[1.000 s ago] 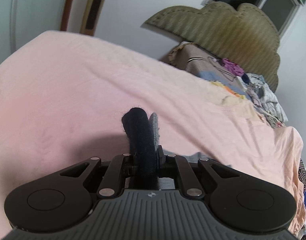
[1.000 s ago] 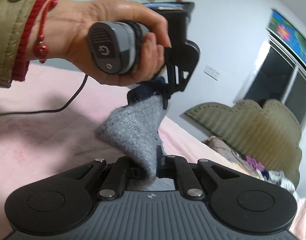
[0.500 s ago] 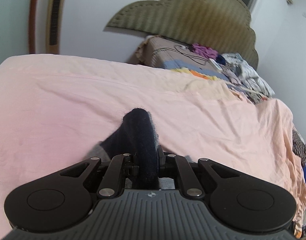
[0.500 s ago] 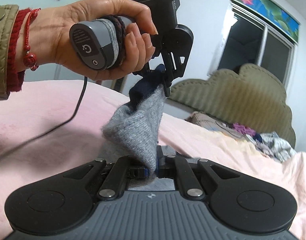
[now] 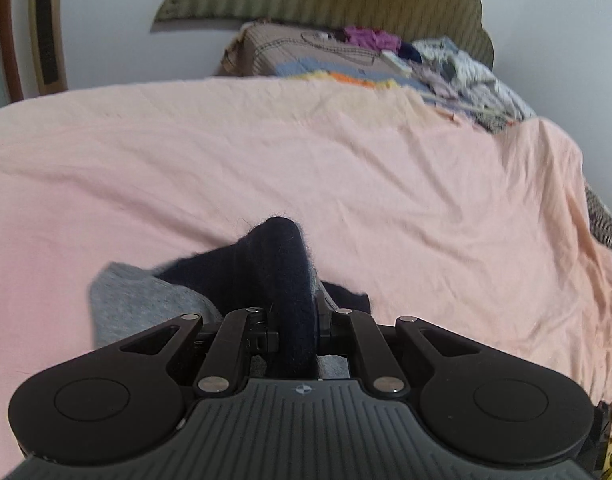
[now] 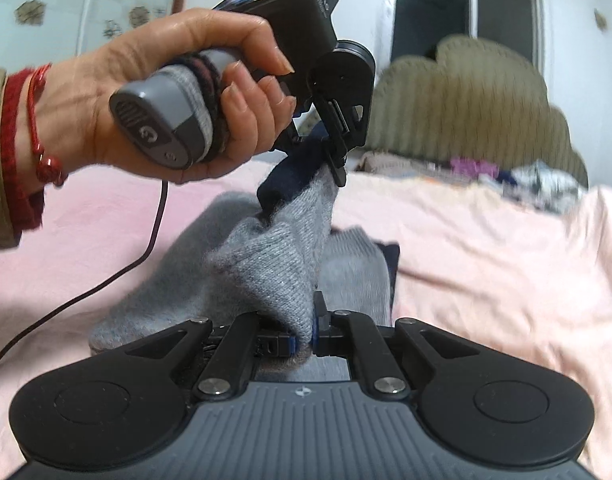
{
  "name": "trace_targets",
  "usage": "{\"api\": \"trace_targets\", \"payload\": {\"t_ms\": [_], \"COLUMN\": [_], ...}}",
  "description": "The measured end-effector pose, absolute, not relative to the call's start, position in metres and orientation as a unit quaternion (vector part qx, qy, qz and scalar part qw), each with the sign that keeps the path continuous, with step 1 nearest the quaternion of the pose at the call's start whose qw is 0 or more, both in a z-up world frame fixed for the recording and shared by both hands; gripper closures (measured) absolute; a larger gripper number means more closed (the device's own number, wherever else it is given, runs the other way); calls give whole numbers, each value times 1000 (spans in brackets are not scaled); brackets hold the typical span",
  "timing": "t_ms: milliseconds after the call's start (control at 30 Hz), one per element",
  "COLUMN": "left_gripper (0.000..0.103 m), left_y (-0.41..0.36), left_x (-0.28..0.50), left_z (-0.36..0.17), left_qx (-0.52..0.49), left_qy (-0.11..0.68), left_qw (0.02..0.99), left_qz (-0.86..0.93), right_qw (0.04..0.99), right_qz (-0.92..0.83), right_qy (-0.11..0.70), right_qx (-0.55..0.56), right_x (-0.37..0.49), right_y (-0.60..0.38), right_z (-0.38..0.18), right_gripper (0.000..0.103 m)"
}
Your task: Fold small clothes
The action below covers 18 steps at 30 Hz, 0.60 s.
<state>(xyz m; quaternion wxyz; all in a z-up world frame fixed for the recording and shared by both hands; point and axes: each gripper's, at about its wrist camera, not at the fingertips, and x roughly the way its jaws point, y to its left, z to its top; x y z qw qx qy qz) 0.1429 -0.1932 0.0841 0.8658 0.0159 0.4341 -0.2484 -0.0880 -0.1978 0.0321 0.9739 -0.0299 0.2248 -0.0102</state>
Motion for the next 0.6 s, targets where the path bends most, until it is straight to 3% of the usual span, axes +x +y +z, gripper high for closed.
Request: {"api": "trace_targets", "payload": {"t_ms": [433, 600], "left_gripper": [90, 85], "left_y": [-231, -237], "left_x": [148, 148], "left_z": [49, 42], "left_qx": [56, 55], "left_qy": [453, 452], "left_qw": [857, 853], "left_qz": [-241, -256], "right_qw": [961, 955], "right_qz": [1, 6], "right_qy": [273, 287], "right_qx": [44, 73], "right_x": [-83, -82], "right_y": [-224, -230], "right_z": [16, 11], "right_gripper": [96, 96]}}
